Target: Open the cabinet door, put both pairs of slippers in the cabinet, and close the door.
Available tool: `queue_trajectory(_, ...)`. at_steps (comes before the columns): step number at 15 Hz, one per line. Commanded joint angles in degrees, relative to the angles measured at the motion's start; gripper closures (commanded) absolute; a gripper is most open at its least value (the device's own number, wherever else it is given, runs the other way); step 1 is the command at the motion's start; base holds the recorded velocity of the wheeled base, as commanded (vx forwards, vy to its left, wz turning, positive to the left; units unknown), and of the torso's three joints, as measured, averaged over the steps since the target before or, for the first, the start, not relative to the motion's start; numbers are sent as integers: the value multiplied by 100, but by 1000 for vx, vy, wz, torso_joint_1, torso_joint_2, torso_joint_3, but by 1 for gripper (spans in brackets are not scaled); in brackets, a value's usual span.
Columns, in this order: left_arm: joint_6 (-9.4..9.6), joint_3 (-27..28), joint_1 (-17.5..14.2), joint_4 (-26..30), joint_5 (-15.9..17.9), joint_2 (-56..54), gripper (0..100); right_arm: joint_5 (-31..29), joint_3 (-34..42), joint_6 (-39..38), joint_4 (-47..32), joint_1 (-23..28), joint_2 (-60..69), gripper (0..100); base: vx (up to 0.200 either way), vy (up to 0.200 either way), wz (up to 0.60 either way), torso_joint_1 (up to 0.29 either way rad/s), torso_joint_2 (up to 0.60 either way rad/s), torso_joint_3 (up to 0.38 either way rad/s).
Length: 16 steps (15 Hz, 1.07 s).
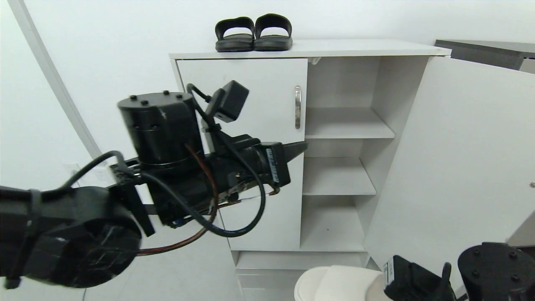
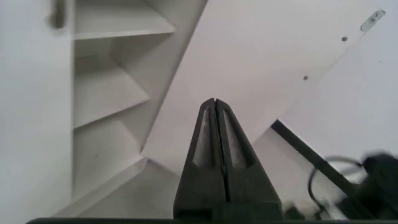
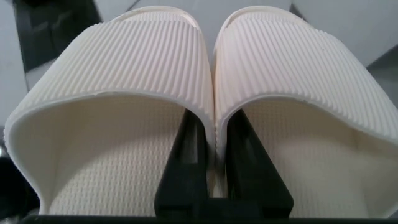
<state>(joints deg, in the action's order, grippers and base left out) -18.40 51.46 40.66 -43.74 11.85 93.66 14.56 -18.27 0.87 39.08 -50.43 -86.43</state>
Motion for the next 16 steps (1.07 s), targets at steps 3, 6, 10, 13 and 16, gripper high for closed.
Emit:
queue_trajectory(3,29,-1393,-752,1544,-51,-2792,100,-1491,-959,-772,249,534,-990,100,0,0,0,0,0,0)
queue_trajectory(6,64,-1437,-901,3372,-1229,-4137,100,-3222,-1846,-1361,302,543,-1754,100,0,0,0,0,0,0)
queue_trajectory(10,609,-1964,-2150,4145,-2556,-5323,100,-4426,-2277,-1405,319,833,-2194,100,0,0,0,0,0,0)
queue_trajectory(13,1057,-3036,-3011,4128,-2881,-6316,100,-4470,-2303,-1396,319,842,-2229,100,0,0,0,0,0,0)
queue_trajectory(16,1110,-3810,-3811,4102,-2934,-7318,100,-4470,-2303,-1396,319,833,-2264,100,0,0,0,0,0,0)
